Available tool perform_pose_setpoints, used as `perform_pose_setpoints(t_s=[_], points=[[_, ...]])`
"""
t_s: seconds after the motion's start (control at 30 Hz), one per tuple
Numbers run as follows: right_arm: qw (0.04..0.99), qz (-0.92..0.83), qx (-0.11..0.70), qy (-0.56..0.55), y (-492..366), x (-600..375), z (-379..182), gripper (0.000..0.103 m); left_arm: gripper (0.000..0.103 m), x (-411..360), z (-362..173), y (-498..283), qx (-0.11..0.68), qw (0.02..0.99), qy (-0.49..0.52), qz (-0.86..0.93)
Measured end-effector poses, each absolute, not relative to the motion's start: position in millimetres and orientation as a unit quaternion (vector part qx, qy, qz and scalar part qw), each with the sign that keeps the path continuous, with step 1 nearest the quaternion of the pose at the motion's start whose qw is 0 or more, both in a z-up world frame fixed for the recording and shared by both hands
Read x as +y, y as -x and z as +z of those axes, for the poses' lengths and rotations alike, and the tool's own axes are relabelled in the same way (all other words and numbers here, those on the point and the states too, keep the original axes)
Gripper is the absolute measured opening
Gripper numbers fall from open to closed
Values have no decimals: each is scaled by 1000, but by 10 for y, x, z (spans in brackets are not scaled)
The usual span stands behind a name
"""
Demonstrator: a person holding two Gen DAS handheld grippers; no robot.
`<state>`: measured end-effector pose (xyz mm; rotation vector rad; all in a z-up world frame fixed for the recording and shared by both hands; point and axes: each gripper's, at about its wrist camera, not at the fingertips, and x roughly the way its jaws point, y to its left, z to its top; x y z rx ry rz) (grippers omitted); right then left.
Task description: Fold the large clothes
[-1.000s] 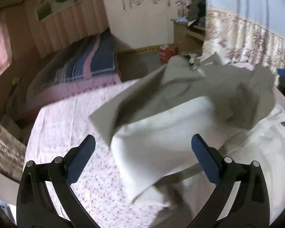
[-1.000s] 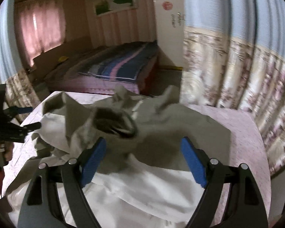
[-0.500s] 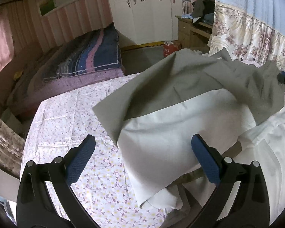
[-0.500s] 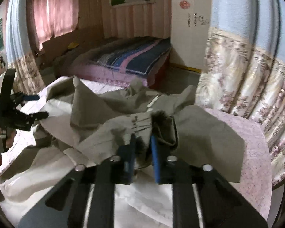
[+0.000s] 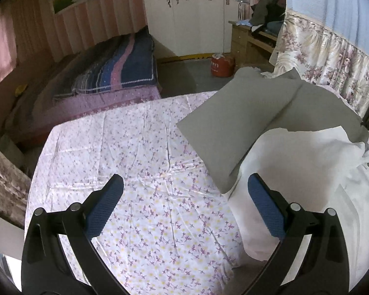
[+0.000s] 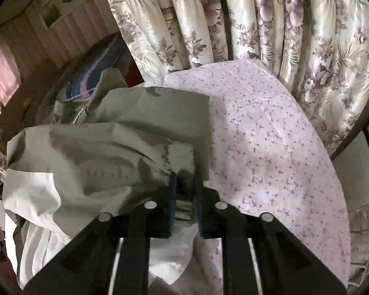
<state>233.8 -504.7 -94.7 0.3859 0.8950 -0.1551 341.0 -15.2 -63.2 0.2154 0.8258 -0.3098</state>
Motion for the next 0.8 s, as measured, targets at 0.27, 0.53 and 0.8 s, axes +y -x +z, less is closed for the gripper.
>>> perform_pose_setpoints(t_s=[0.27,0.53,0.8], points=[[903,-71,383,-182,-2181,-5058,-591,63,100,-343,-606,-3364,400,891,-84,-197],[892,-41,410,-185,-2354,-4863,-989,32,100,-555,-633,-3245,397,887,-108,-211],[908,-49,389,-148,-2302,-4760,-818,29,89,-699,-772,-3035,393,880,-155,-218]])
